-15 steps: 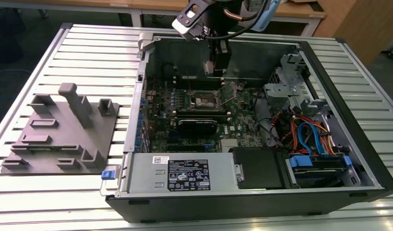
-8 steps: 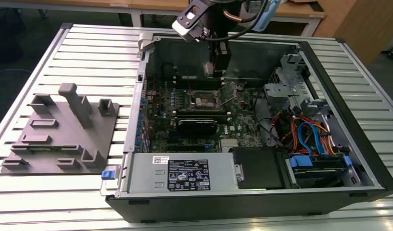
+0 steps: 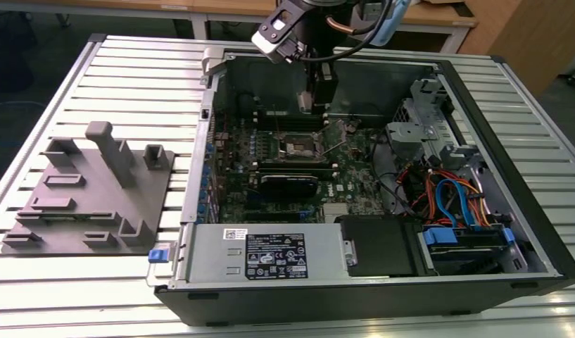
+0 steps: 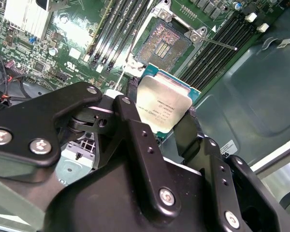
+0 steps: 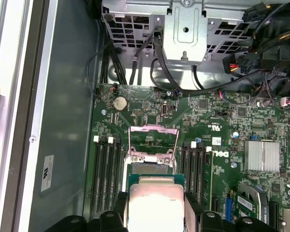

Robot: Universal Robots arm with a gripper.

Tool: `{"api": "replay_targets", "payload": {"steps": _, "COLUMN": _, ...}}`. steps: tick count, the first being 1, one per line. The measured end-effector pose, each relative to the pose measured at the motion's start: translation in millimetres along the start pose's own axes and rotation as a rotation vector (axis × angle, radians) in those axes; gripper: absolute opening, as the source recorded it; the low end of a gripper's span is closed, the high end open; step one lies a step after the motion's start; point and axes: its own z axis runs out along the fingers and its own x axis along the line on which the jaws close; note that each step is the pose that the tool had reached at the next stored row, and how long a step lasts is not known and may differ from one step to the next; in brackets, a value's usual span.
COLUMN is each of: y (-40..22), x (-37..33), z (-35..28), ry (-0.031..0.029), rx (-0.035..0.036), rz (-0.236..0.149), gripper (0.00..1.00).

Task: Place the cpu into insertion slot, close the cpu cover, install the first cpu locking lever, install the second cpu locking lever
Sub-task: 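Place the cpu into insertion slot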

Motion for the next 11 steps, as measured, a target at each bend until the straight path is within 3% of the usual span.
{"api": "replay_targets", "payload": {"steps": 11, "y": -0.5, "x": -0.1, "z": 5.5, "ry": 0.0, "rx": 0.0, "rz": 0.0, "gripper": 0.54}}
